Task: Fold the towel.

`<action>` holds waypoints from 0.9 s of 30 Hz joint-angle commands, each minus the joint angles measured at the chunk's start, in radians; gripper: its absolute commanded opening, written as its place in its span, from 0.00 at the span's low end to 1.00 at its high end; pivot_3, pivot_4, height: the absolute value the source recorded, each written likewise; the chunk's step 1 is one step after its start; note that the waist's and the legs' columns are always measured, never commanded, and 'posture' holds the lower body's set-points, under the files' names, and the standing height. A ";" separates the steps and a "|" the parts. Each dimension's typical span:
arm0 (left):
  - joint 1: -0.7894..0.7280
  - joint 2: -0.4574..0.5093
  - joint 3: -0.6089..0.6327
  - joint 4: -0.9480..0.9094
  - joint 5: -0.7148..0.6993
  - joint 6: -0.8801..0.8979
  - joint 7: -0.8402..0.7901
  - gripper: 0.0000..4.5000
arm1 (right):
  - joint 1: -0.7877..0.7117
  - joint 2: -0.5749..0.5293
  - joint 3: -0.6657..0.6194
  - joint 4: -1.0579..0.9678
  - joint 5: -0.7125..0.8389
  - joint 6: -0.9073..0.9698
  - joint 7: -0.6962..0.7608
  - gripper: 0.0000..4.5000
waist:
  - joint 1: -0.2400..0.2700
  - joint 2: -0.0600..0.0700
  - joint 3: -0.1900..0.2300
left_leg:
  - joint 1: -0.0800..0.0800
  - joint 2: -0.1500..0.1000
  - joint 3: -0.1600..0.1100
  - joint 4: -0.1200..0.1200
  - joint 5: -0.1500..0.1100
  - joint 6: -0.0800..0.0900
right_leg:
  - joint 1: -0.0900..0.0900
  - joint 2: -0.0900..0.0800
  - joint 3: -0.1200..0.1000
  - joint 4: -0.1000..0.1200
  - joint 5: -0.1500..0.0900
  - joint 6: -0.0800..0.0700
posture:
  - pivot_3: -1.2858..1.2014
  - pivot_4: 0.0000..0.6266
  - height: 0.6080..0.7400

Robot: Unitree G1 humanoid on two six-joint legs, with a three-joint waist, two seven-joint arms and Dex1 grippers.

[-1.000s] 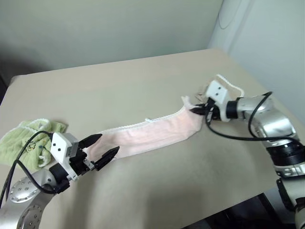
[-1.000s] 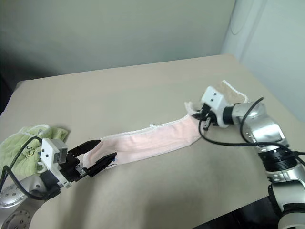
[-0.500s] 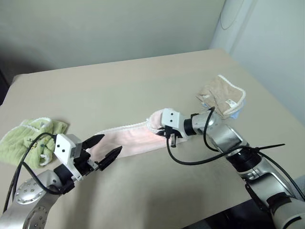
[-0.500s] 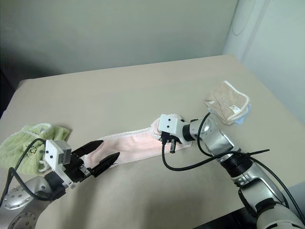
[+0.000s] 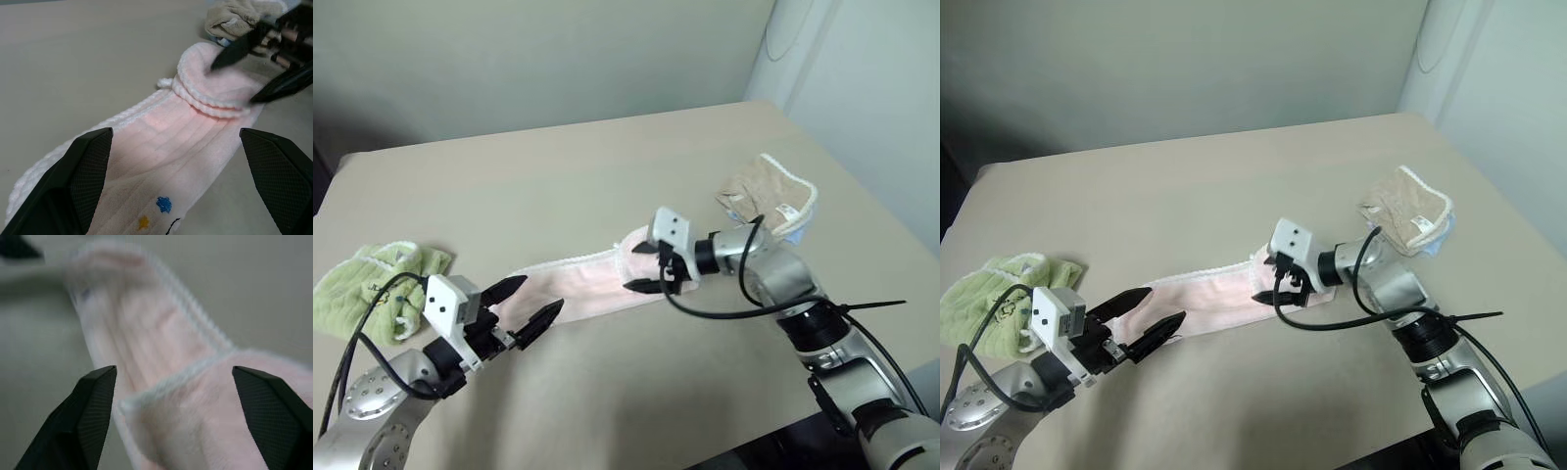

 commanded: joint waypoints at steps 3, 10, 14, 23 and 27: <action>0.010 -0.014 0.068 -0.030 -0.059 -0.003 0.021 1.00 | -0.037 -0.022 -0.163 0.032 0.088 0.028 -0.021 0.80 | -0.001 0.000 0.000 | 0.000 0.000 0.000 0.000 0.000 0.000 | 0.001 0.000 0.000 0.000 0.000 0.000 | 0.52 0.24 1.00; 0.010 -0.022 0.107 -0.020 -0.151 0.038 0.069 1.00 | -0.036 0.061 -0.066 0.368 -0.048 -0.210 -0.027 0.32 | -0.004 0.000 0.000 | 0.001 0.000 0.000 -0.001 -0.003 0.005 | 0.000 0.000 0.000 0.001 0.000 0.000 | 0.52 0.24 1.00; 0.071 -0.046 0.163 -0.053 -0.242 0.070 0.118 1.00 | -0.023 0.112 -0.006 0.565 -0.143 -0.359 -0.045 0.10 | -0.006 0.000 0.000 | 0.000 0.000 0.000 -0.002 -0.001 0.002 | -0.002 0.000 0.000 0.001 0.000 -0.001 | 0.52 0.24 1.00; 0.350 -0.126 0.327 -0.177 -0.570 0.107 0.261 1.00 | -0.016 0.090 -0.084 0.382 -0.048 -0.394 0.073 0.10 | -0.010 0.000 0.001 | 0.002 0.000 0.000 0.000 -0.003 0.005 | 0.002 0.000 0.000 0.000 0.000 -0.001 | 0.52 0.24 1.00; 0.539 -0.196 0.316 -0.246 -0.735 0.101 0.301 1.00 | -0.048 0.078 -0.139 0.282 0.037 -0.331 0.110 0.10 | -0.011 0.000 0.001 | 0.002 0.000 0.001 0.000 0.001 -0.002 | 0.003 0.000 0.000 0.000 -0.003 -0.003 | 0.52 0.24 1.00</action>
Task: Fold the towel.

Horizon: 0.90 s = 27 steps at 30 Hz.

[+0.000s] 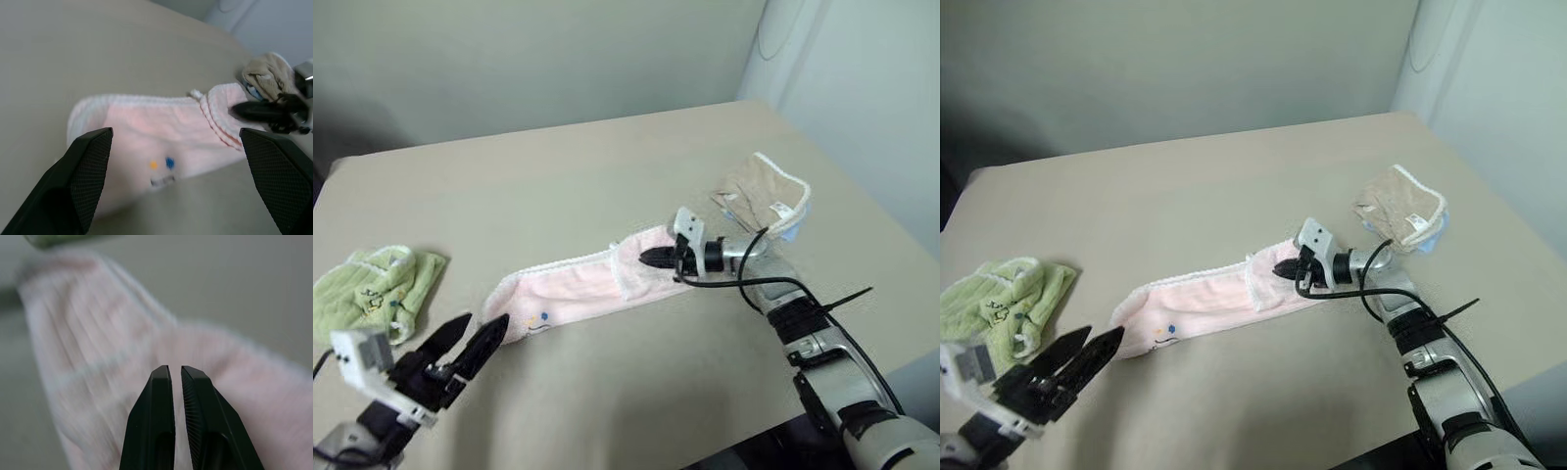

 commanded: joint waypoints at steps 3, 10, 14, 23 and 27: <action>0.141 -0.066 -0.053 -0.090 -0.153 -0.017 0.089 1.00 | -0.064 0.005 -0.066 -0.079 0.080 0.022 0.029 0.10 | 0.002 0.000 0.000 | 0.002 0.000 0.000 -0.001 0.000 0.000 | 0.000 0.000 0.000 0.001 -0.004 -0.003 | 0.52 0.24 1.00; 0.027 -0.098 -0.226 0.008 -0.222 -0.041 0.458 1.00 | -0.077 0.030 -0.089 -0.069 0.089 0.013 0.009 0.10 | 0.013 0.001 0.001 | 0.006 0.000 0.000 -0.001 0.000 0.000 | 0.003 0.000 0.000 0.002 -0.004 -0.002 | 0.52 0.24 1.00; -0.083 -0.113 -0.248 0.081 -0.288 -0.076 0.555 1.00 | -0.071 0.029 -0.099 -0.076 0.087 0.014 -0.004 0.10 | 0.013 0.000 0.000 | 0.007 0.000 0.000 -0.001 0.000 0.000 | 0.005 0.000 -0.001 0.002 -0.002 0.000 | 0.52 0.24 1.00; -0.351 -0.097 -0.323 0.300 -0.314 -0.060 0.686 1.00 | -0.057 0.029 -0.123 -0.122 0.098 0.035 -0.049 0.10 | 0.033 0.008 0.003 | 0.016 -0.003 -0.002 -0.003 -0.001 0.004 | 0.013 -0.001 0.000 0.002 -0.002 0.002 | 0.52 0.24 1.00; -0.466 -0.098 -0.331 0.422 -0.304 -0.048 0.723 1.00 | -0.054 0.029 -0.128 -0.143 0.108 0.048 -0.063 0.10 | 0.041 0.011 0.001 | 0.019 -0.006 -0.006 -0.003 -0.001 0.011 | 0.016 -0.002 0.000 0.002 -0.002 0.002 | 0.52 0.24 1.00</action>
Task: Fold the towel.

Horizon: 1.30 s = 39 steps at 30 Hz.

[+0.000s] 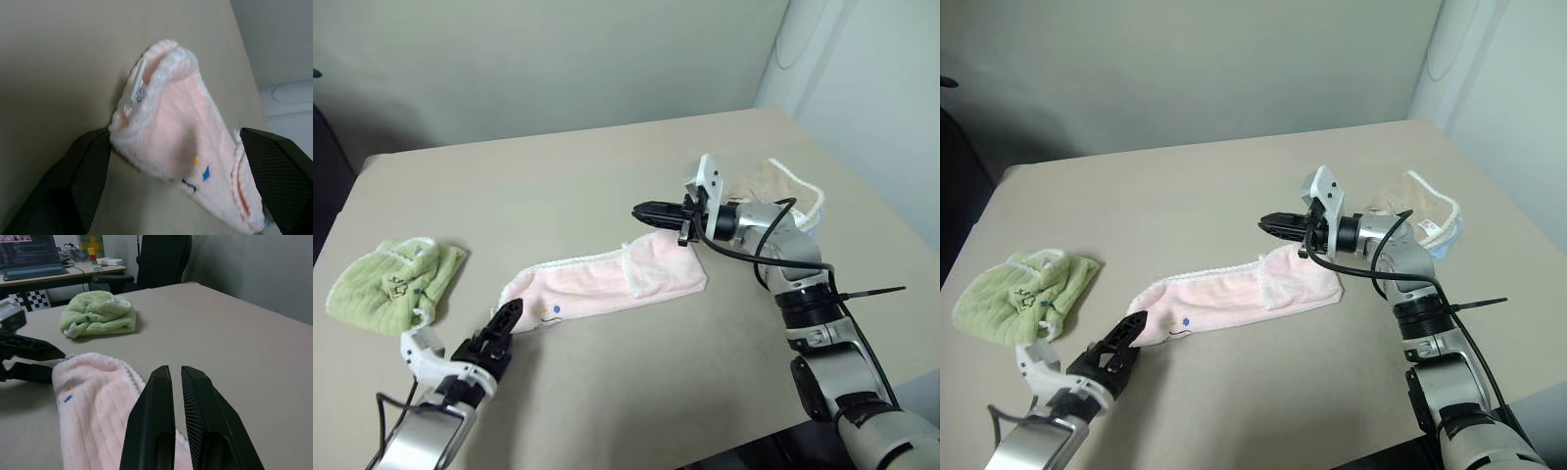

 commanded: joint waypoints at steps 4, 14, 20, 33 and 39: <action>-0.106 0.025 -0.028 0.164 0.040 0.042 0.045 0.96 | 0.000 0.001 -0.025 -0.067 0.031 0.009 -0.024 0.09 | 0.004 0.004 -0.002 | 0.001 -0.003 -0.002 0.000 0.002 0.000 | 0.003 -0.002 0.000 0.000 -0.001 -0.001 | 0.52 0.24 1.00; -0.102 0.031 0.003 0.151 0.054 0.063 0.016 0.22 | 0.017 0.002 -0.019 -0.097 0.034 0.019 -0.042 0.08 | 0.000 0.003 -0.002 | -0.002 -0.005 -0.002 -0.002 0.007 -0.012 | 0.002 -0.004 0.001 0.000 -0.003 0.002 | 0.52 0.24 1.00; -0.097 0.023 0.013 0.124 0.058 0.063 0.013 0.00 | 0.017 0.005 -0.013 -0.102 0.038 0.021 -0.042 0.08 | -0.001 0.003 -0.002 | -0.002 -0.005 -0.001 -0.009 0.007 -0.013 | -0.002 -0.004 0.001 0.000 -0.004 0.002 | 0.52 0.24 1.00; -0.168 0.228 0.149 -0.206 -0.022 0.003 -0.149 0.00 | 0.021 0.004 -0.015 -0.088 0.031 0.015 -0.043 0.08 | -0.008 -0.013 0.004 | -0.005 -0.004 -0.001 -0.014 0.008 -0.015 | -0.008 -0.004 0.002 -0.001 -0.004 0.002 | 0.52 0.24 1.00; -0.413 0.389 -0.151 -0.184 0.040 0.151 -0.111 0.00 | -0.013 -0.014 -0.061 -0.007 0.021 -0.012 -0.076 0.08 | -0.004 -0.013 0.004 | -0.005 -0.004 -0.001 -0.015 0.008 -0.015 | -0.008 -0.004 0.001 -0.001 -0.002 0.003 | 0.52 0.24 1.00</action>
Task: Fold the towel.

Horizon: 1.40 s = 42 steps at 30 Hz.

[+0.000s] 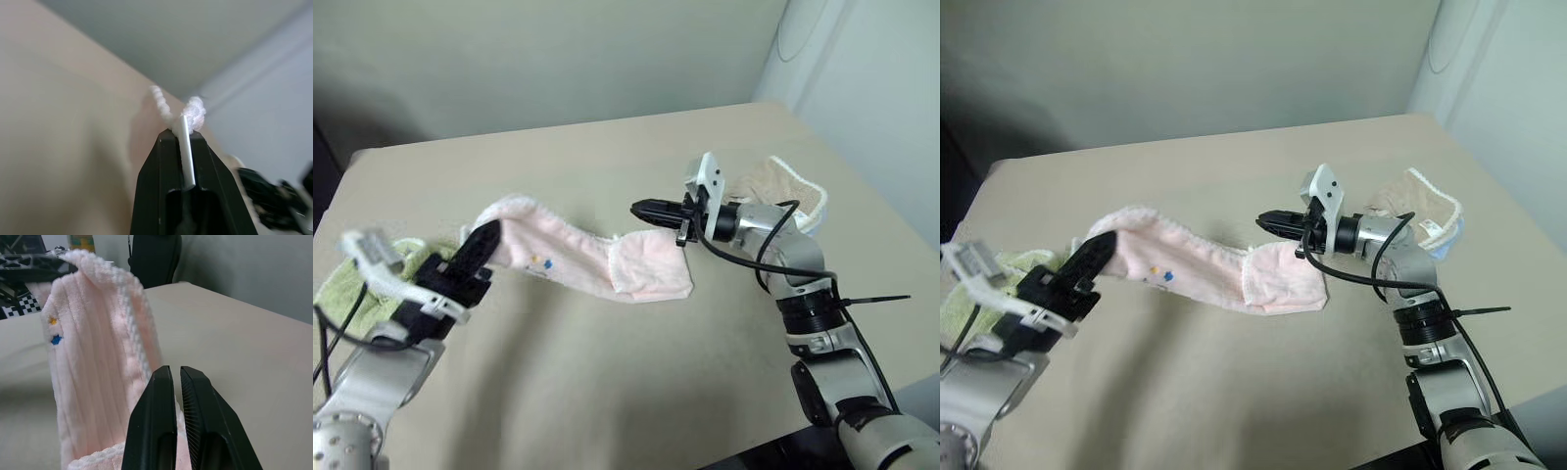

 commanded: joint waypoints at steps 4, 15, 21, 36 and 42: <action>-0.301 0.047 -0.353 0.103 0.153 0.197 -0.037 0.00 | -0.045 -0.040 -0.085 0.066 -0.011 -0.060 -0.065 0.08 | -0.002 0.000 0.000 | 0.000 -0.001 0.001 0.000 0.000 0.000 | -0.001 -0.001 0.000 -0.001 0.003 0.001 | 0.52 0.24 1.00; -0.671 -0.148 -0.668 0.444 0.528 0.386 -0.218 0.00 | 0.011 -0.081 -0.146 0.033 -0.016 -0.059 -0.166 0.08 | -0.007 0.000 0.000 | -0.012 0.000 0.001 0.003 0.002 -0.001 | -0.012 -0.001 0.000 0.000 0.003 0.003 | 0.52 0.24 1.00; -0.662 -0.247 -0.637 0.504 0.611 0.414 -0.299 0.24 | 0.062 -0.087 -0.150 -0.034 -0.011 -0.024 -0.189 0.08 | -0.010 0.000 0.000 | -0.020 -0.001 0.002 0.010 0.002 -0.001 | -0.017 -0.001 0.001 0.000 0.001 0.006 | 0.52 0.24 1.00; -0.382 -0.115 -0.222 0.182 0.590 0.357 -0.293 1.00 | 0.104 -0.155 -0.129 -0.080 0.026 0.091 -0.103 0.00 | -0.012 0.000 0.000 | -0.019 -0.001 0.002 0.015 0.001 0.000 | -0.015 -0.001 0.001 0.001 0.004 0.007 | 0.52 0.24 1.00; -0.221 -0.036 -0.200 0.146 0.775 0.191 -0.435 0.72 | 0.127 -0.138 -0.081 -0.197 0.074 0.164 -0.076 0.00 | -0.012 -0.001 0.000 | -0.018 -0.001 0.002 0.016 0.001 0.001 | -0.014 -0.001 0.001 0.001 0.005 0.007 | 0.52 0.24 1.00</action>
